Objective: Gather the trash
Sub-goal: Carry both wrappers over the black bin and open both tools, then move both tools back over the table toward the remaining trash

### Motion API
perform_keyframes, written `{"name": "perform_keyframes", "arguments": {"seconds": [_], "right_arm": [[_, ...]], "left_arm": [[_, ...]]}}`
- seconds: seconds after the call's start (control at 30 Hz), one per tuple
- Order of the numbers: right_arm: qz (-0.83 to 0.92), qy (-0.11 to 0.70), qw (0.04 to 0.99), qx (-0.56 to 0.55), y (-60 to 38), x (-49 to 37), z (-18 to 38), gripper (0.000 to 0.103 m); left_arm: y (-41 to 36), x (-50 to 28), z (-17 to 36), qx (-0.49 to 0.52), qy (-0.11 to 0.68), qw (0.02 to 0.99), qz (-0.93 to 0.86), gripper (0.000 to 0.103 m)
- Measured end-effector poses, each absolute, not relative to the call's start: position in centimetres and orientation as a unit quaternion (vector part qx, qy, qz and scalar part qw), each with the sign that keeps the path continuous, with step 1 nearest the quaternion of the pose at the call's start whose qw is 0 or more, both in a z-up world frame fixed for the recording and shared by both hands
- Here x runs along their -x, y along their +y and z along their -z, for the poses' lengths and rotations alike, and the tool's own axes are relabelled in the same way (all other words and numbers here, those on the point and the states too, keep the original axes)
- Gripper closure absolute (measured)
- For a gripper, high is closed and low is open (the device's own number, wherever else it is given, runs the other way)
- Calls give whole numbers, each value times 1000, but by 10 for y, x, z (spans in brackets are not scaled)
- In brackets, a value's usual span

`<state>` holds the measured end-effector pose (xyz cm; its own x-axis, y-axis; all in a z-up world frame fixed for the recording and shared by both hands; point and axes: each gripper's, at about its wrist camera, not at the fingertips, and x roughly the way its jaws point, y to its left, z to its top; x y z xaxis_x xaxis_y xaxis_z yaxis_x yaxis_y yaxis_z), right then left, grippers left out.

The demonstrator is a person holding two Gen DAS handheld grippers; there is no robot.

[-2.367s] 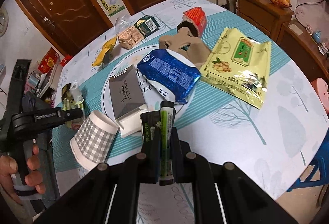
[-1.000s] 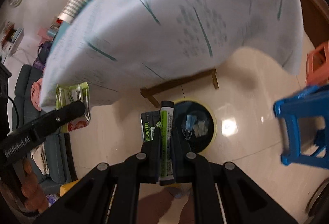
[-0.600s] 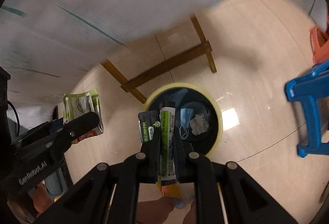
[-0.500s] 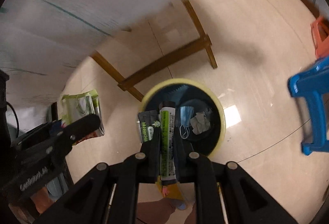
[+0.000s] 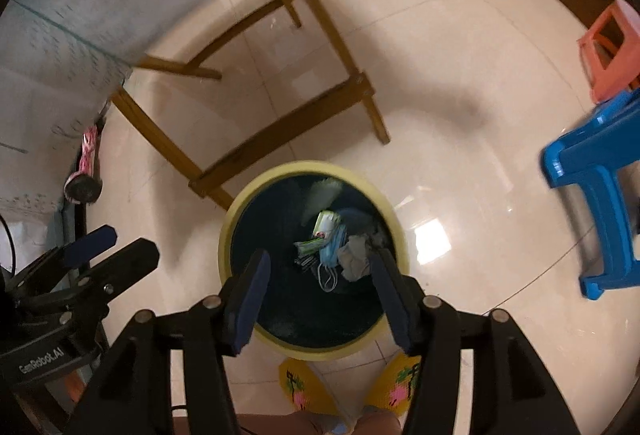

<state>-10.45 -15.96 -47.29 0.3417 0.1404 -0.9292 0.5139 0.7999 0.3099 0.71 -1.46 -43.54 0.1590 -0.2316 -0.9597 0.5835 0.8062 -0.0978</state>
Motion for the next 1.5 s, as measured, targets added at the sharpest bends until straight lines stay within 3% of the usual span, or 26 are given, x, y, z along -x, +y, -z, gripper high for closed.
{"name": "perform_keyframes", "arguments": {"seconds": [0.07,0.47,0.6,1.0,1.5], "right_arm": [[126,553,770,-294,-162,110,458,39],[133,506,782,-339,-158,137,331,39],[125,492,791,-341,-152,139,276,39],[121,429,848,-288,-124,132,120,39],[127,378,881,-255,-97,99,48,39]], "left_arm": [[-14,-3,418,-155,579,751,277,22],[-13,13,266,-149,550,759,314,23],[-12,15,210,-143,543,758,332,31],[15,-1,66,-106,485,791,358,33],[38,-36,-9,-94,418,831,356,33]]}}
